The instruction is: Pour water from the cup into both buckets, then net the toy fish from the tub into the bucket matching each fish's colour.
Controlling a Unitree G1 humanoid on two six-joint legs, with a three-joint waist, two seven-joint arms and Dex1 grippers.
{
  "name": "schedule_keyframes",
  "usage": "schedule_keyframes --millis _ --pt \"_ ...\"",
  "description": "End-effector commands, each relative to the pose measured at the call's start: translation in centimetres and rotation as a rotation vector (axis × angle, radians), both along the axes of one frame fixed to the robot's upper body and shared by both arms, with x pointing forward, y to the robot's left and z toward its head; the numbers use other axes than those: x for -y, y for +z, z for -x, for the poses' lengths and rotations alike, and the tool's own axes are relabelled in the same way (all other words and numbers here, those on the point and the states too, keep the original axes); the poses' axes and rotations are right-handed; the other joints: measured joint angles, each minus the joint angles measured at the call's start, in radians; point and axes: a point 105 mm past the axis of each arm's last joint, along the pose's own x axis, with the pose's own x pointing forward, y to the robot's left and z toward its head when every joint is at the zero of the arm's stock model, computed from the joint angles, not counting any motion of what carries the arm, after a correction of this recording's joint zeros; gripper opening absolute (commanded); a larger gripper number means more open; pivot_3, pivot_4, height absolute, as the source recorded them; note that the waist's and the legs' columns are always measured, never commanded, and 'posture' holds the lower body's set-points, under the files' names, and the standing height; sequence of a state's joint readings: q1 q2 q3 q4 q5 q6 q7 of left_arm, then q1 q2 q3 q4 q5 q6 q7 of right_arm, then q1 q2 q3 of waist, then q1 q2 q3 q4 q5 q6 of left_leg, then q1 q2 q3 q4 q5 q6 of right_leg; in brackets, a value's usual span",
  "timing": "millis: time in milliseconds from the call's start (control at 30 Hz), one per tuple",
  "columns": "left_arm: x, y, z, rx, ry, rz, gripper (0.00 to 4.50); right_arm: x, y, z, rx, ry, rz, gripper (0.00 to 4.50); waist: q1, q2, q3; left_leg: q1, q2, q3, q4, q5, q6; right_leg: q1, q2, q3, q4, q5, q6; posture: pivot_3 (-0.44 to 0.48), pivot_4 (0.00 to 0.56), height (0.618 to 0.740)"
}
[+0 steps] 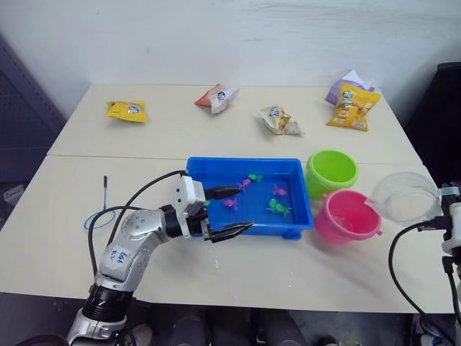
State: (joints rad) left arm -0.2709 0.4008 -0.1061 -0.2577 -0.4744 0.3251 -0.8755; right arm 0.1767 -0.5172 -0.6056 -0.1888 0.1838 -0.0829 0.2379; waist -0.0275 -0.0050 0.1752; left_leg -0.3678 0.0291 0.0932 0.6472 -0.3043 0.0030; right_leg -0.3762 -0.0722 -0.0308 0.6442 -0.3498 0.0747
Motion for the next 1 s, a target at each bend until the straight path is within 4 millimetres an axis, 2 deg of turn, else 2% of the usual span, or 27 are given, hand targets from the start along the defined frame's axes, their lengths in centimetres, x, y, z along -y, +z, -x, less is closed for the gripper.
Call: schedule_keyframes --millis 33,100,200,367,533,767,1000 --pt "-0.3 1.0 -0.4 0.057 0.008 0.000 4.50 0.1 2.6 0.3 0.093 0.028 -0.127 0.04 -0.001 0.000 0.000 0.000 0.000 0.000 0.000 0.000 0.000 0.000 0.000 0.000 0.000 0.000 0.000 0.000 0.150 0.738" --pt "-0.5 1.3 -0.7 0.062 0.017 -0.001 4.50 -0.2 2.9 -0.4 0.074 0.060 -0.170 0.04 -0.001 0.000 0.000 0.000 0.000 0.000 0.000 0.000 0.000 0.000 0.000 0.000 0.001 0.000 0.000 0.000 0.150 0.738" --pt "-0.7 1.6 -1.0 0.062 0.036 0.012 4.50 -0.5 3.7 -1.6 0.047 0.065 -0.143 0.04 0.000 0.000 0.000 0.000 0.000 0.000 0.000 0.000 0.001 0.000 0.000 0.000 0.001 0.000 0.000 0.000 0.150 0.738" --pt "-1.0 3.3 -2.3 0.060 0.120 0.103 4.50 -0.3 5.2 -4.5 0.018 0.036 -0.053 0.04 0.001 0.000 0.000 -0.001 0.000 0.000 0.001 0.000 0.002 0.000 -0.001 0.000 0.000 0.000 0.000 0.000 0.150 0.738" --pt "-1.0 3.7 -2.7 0.081 0.167 0.105 4.50 -1.0 6.4 -7.4 -0.003 0.033 0.094 0.04 0.001 0.000 0.000 -0.001 0.000 0.000 0.001 0.001 0.001 -0.001 0.000 0.000 0.000 0.000 0.001 0.000 0.150 0.738" --pt "-0.7 4.1 -2.8 0.093 0.180 0.114 4.50 -2.2 7.2 -9.6 -0.009 0.030 0.312 0.04 0.001 -0.001 0.000 -0.002 -0.001 0.001 0.001 0.001 0.001 -0.001 0.000 0.000 0.000 0.000 0.001 0.000 0.150 0.738" --pt "-0.5 3.8 -2.6 0.096 0.179 0.108 4.50 -3.3 8.1 -10.7 0.010 0.017 0.505 0.04 0.001 -0.001 0.001 -0.002 0.000 0.001 0.002 0.002 0.001 -0.001 0.000 0.000 0.000 0.000 0.001 0.000 0.150 0.738"
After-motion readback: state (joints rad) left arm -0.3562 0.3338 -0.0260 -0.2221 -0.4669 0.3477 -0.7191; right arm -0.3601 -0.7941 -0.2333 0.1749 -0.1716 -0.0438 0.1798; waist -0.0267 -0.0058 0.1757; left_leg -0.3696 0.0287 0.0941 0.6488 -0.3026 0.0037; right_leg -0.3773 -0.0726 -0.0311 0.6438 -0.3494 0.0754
